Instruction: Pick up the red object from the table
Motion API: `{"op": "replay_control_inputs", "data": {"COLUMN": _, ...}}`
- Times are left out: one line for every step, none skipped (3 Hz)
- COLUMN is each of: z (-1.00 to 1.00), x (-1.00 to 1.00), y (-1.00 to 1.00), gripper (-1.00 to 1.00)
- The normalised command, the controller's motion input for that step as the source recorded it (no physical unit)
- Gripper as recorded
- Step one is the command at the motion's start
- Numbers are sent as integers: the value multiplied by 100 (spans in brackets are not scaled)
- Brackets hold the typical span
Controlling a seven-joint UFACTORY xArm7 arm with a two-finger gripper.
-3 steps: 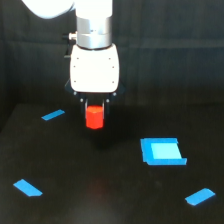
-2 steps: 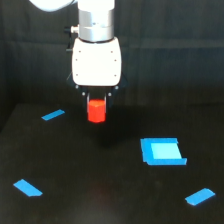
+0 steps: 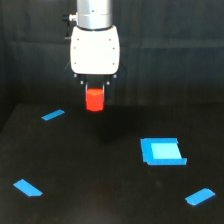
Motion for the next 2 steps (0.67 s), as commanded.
{"op": "replay_control_inputs", "data": {"z": 42, "x": -6, "y": 1, "gripper": -100}}
{"op": "replay_control_inputs", "data": {"z": 31, "x": -4, "y": -8, "gripper": -99}}
